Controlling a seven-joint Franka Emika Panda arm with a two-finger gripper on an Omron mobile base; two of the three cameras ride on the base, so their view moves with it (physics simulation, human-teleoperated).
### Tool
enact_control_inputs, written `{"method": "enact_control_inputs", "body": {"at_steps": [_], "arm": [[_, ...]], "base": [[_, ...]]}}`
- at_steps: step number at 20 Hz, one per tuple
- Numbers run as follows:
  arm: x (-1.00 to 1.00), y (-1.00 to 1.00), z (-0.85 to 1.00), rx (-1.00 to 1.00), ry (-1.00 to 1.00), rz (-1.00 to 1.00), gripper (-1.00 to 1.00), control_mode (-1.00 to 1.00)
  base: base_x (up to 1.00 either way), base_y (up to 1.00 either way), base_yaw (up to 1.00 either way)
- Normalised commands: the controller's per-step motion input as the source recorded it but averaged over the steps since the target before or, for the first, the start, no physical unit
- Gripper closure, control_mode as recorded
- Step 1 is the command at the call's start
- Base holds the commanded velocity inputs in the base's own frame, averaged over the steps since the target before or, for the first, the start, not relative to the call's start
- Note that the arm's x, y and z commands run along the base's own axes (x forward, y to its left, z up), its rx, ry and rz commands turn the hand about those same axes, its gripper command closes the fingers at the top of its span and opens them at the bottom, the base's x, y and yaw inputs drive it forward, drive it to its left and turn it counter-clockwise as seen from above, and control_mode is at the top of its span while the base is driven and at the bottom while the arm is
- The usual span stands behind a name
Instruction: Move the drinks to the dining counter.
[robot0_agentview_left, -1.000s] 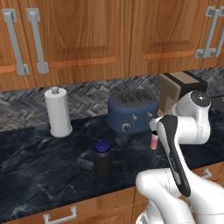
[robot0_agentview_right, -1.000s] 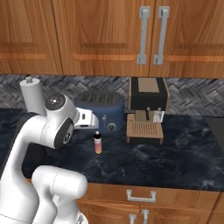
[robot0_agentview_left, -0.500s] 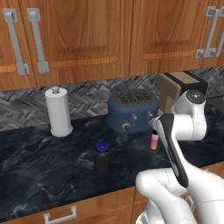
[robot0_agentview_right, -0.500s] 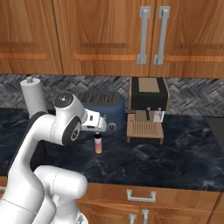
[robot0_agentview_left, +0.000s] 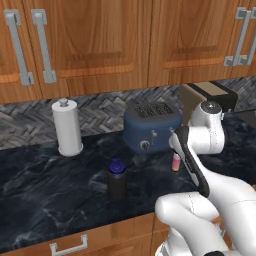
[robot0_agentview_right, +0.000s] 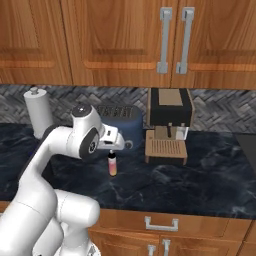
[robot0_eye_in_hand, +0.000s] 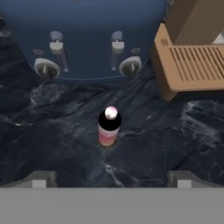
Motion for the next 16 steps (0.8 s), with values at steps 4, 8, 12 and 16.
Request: {"method": "enact_control_inputs", "body": {"at_steps": [4, 8, 12, 16], "arm": [[0.28, 0.0, -0.26, 0.0, 0.07, 0.0, -1.0, -1.0], [0.22, 0.0, -0.39, 0.0, 0.03, 0.0, -1.0, -1.0], [0.17, 0.0, -0.4, 0.0, 0.0, 0.0, -1.0, -1.0], [0.22, 0.0, -0.25, 0.0, 0.0, 0.0, -1.0, -1.0]], "base": [[0.0, 0.0, 0.0], [0.0, 0.0, 0.0], [0.0, 0.0, 0.0], [0.0, 0.0, 0.0]]}}
